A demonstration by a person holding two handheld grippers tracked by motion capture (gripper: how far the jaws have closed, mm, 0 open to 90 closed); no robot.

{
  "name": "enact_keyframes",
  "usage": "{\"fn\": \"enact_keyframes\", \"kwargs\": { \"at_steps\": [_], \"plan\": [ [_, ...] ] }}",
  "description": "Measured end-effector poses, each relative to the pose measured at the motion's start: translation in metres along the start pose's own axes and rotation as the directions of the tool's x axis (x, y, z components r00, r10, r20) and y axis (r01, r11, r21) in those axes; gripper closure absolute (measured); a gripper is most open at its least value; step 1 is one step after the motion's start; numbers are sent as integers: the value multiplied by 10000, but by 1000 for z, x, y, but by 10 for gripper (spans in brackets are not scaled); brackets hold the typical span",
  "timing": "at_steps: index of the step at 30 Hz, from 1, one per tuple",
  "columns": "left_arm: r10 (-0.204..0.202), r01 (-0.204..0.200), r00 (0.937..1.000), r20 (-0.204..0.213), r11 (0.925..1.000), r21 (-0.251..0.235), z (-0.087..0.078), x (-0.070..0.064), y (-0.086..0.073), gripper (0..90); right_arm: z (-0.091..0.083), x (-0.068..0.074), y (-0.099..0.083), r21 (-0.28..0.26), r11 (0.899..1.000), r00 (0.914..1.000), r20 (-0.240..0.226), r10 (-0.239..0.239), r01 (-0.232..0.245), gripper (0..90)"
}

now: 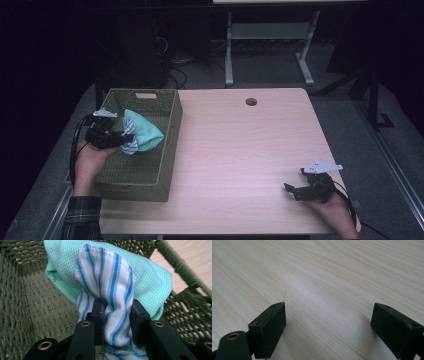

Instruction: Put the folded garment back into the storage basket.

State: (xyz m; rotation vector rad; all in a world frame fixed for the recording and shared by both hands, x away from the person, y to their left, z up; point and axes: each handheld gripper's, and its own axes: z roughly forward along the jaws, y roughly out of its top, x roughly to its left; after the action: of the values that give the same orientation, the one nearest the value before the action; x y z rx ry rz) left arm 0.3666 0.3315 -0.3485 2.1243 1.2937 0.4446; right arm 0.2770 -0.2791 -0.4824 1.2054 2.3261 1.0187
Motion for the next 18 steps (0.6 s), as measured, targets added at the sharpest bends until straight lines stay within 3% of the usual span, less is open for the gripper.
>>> {"fn": "enact_keyframes", "kwargs": {
  "at_steps": [9,18],
  "plan": [
    [-154,159,9998,-150,9993,334,15,7,-14,684,0,0,0,4,10000,10000,8,-1,1,123],
    [-332,334,9994,-36,9978,577,29,11,-24,684,0,0,0,0,10000,10000,17,19,-19,123]
  ]
}}
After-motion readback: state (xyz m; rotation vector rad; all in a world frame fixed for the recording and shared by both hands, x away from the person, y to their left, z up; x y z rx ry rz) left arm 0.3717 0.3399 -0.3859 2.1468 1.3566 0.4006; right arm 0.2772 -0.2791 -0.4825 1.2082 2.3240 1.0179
